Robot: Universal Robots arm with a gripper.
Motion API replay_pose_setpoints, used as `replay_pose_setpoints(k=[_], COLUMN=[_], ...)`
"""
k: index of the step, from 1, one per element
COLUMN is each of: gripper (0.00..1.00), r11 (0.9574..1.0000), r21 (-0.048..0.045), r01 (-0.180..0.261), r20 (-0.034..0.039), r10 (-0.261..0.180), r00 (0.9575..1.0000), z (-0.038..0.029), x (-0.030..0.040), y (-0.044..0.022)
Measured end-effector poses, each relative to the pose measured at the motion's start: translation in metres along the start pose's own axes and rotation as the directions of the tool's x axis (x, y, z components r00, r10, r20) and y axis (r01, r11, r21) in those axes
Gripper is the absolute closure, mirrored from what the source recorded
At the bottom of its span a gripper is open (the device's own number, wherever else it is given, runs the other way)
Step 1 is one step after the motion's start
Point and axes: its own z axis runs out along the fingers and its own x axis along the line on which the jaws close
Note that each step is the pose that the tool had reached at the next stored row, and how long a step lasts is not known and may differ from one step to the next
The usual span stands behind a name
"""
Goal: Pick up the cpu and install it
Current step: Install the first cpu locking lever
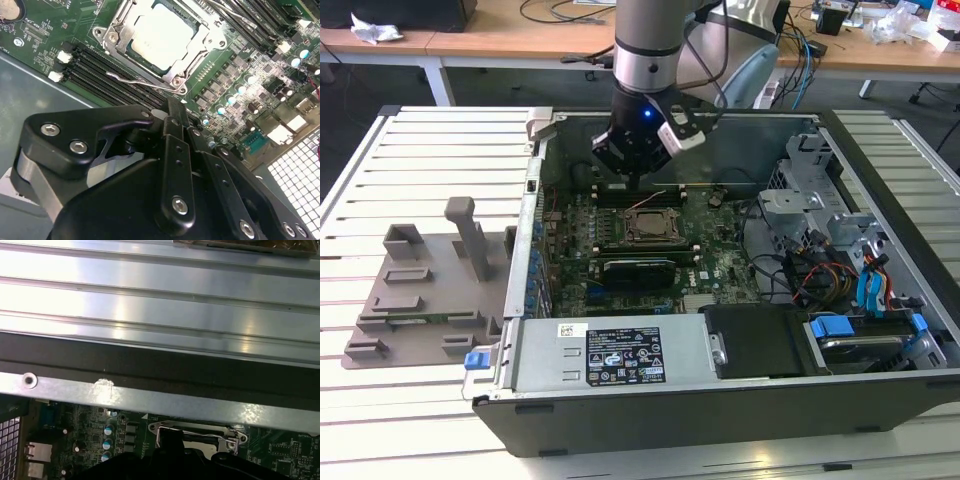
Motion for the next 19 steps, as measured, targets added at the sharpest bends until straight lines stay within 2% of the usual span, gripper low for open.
replay_pose_setpoints(k=[3, 4, 6, 8, 15, 16, 17, 18, 19], gripper=[0.89, 0.89, 0.89, 0.89, 0.89, 0.89, 0.89, 0.89, 0.89], r11=[1.0000, 1.0000, 1.0000, 0.9999, 0.9999, 0.9999, 0.9999, 0.9999, 0.9999], r21=[0.0004, 0.0014, 0.0080, 0.0102, 0.0116, 0.0119, 0.0122, 0.0129, 0.0129], r01=[0.000, 0.000, 0.000, 0.001, 0.001, 0.001, 0.001, 0.001, 0.001], r20=[-0.0001, -0.0001, -0.0011, -0.0020, -0.0033, -0.0034, -0.0039, -0.0044, -0.0041], r10=[0.000, 0.000, 0.000, -0.001, -0.001, -0.001, -0.001, -0.001, -0.001], r00=[1.0000, 1.0000, 1.0000, 1.0000, 1.0000, 1.0000, 1.0000, 1.0000, 1.0000], z=[0.0038, 0.0069, 0.0099, 0.0126, 0.0238, 0.0256, 0.0319, 0.0377, 0.0388], x=[-0.0003, -0.0014, -0.0058, -0.0103, -0.0256, -0.0285, -0.0400, -0.0469, -0.0474], y=[0.0012, 0.0025, 0.0035, 0.0035, 0.0031, 0.0027, 0.0015, 0.0006, 0.0004])
